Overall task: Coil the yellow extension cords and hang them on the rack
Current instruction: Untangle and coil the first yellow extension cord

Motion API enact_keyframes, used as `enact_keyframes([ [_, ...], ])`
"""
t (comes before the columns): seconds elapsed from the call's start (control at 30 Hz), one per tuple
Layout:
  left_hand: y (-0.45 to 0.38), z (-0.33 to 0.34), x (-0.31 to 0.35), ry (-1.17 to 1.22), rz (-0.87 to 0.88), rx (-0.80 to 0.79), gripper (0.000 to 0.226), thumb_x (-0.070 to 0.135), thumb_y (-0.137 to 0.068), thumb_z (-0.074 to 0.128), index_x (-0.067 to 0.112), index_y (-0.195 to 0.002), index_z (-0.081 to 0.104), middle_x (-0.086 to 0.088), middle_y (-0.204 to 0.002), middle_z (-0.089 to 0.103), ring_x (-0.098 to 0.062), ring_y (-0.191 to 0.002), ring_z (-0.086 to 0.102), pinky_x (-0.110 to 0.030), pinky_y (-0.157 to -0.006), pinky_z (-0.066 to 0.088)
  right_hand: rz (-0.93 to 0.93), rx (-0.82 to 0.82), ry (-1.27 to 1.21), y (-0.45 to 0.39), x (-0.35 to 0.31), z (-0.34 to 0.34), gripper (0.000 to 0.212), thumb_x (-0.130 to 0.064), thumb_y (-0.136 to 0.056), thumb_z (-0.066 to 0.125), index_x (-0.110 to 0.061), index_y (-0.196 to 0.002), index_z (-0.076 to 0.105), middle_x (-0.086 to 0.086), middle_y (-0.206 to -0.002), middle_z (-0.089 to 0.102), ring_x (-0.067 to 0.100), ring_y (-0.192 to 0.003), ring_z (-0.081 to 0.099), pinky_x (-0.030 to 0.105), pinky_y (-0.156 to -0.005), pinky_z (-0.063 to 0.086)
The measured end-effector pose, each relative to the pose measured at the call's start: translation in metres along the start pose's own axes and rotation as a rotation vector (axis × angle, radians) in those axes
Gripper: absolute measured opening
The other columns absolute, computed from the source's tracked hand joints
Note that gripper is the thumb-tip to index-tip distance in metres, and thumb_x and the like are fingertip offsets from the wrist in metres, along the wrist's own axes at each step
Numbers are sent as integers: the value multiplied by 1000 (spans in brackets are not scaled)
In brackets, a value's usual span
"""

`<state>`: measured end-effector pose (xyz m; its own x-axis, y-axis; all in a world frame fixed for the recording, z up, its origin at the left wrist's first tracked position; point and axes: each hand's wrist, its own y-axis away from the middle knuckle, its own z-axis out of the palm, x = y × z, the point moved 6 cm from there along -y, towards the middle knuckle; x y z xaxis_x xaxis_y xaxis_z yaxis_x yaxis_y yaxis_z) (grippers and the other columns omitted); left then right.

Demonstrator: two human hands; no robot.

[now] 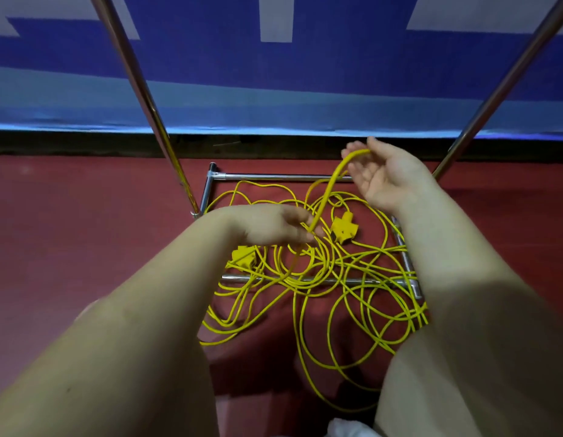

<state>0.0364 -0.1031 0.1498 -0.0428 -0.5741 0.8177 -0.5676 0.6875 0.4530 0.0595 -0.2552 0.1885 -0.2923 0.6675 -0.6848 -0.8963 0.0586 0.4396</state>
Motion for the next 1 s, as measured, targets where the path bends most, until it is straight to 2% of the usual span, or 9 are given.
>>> enact_keyframes([
  [0.13, -2, -22, 5, 217, 52, 262, 18, 12, -101, 41, 19, -89, 53, 0, -82, 63, -7, -64, 61, -19, -60, 50, -34, -83, 231, 1, 2, 8, 21, -24, -97, 45, -9, -110, 51, 8, -90, 69, 18, -79, 69, 27, -59, 58],
  [0.3, 5, -41, 13, 522, 129, 531, 18, 16, -101, 40, 16, -89, 54, -2, -75, 60, -9, -53, 61, -26, -50, 55, 105, -394, 1360, 15, 46, 13, 38, -32, -88, 60, -21, -124, 52, -2, -114, 63, 15, -106, 61, 32, -83, 47],
  [0.4, 6, -49, 11, 815, 154, 651, 17, 14, -102, 38, 14, -91, 51, -4, -82, 59, -12, -59, 63, -31, -54, 57, 215, -580, 1553, 26, 77, 17, 23, -32, -90, 58, -23, -112, 58, -2, -110, 63, 15, -108, 61, 33, -93, 45],
  [0.47, 9, -56, 10, 998, 200, 714, 15, 14, -102, 38, 13, -94, 51, -4, -89, 62, -11, -62, 67, -29, -53, 58, 187, -615, 1479, 29, 85, 24, 10, -26, -94, 53, -24, -102, 59, -3, -103, 63, 14, -97, 63, 32, -91, 45],
  [0.6, 8, -61, 2, 994, 148, 667, 16, 26, -101, 42, 15, -107, 51, -7, -99, 65, -17, -77, 67, -29, -57, 57, 96, -502, 1305, 24, 65, 26, 22, -18, -99, 42, -21, -87, 59, 1, -92, 67, 11, -76, 65, 23, -72, 43],
  [0.7, 0, -41, -7, 611, -41, 385, 32, 42, -97, 43, 23, -118, 57, -5, -119, 64, -19, -102, 62, -32, -78, 50, 34, -366, 1119, 18, 38, 21, 24, -26, -100, 39, -22, -87, 58, -5, -82, 71, 6, -65, 69, 22, -68, 46],
  [0.8, 1, -17, -7, 295, -81, 146, 31, 46, -96, 41, 28, -112, 62, 10, -109, 66, -5, -97, 59, -30, -92, 41, -13, -239, 764, 12, 14, 16, 25, -28, -100, 38, -19, -86, 57, -5, -71, 72, 10, -63, 70, 29, -73, 50],
  [0.9, 2, -19, -4, 71, -54, 226, 30, 41, -94, 50, 20, -111, 64, 3, -109, 68, -6, -90, 58, -24, -84, 43, -42, -142, 514, 9, 3, 12, 27, -29, -101, 35, -19, -87, 55, -5, -66, 71, 10, -60, 69, 26, -66, 51],
  [1.0, 1, -32, -10, -247, -85, 390, 26, 34, -95, 53, 12, -102, 63, -1, -88, 63, -15, -77, 54, -27, -67, 40, -75, -72, 193, 5, -9, 8, 29, -29, -101, 33, -18, -85, 55, -6, -61, 70, 7, -55, 67, 23, -59, 53],
])
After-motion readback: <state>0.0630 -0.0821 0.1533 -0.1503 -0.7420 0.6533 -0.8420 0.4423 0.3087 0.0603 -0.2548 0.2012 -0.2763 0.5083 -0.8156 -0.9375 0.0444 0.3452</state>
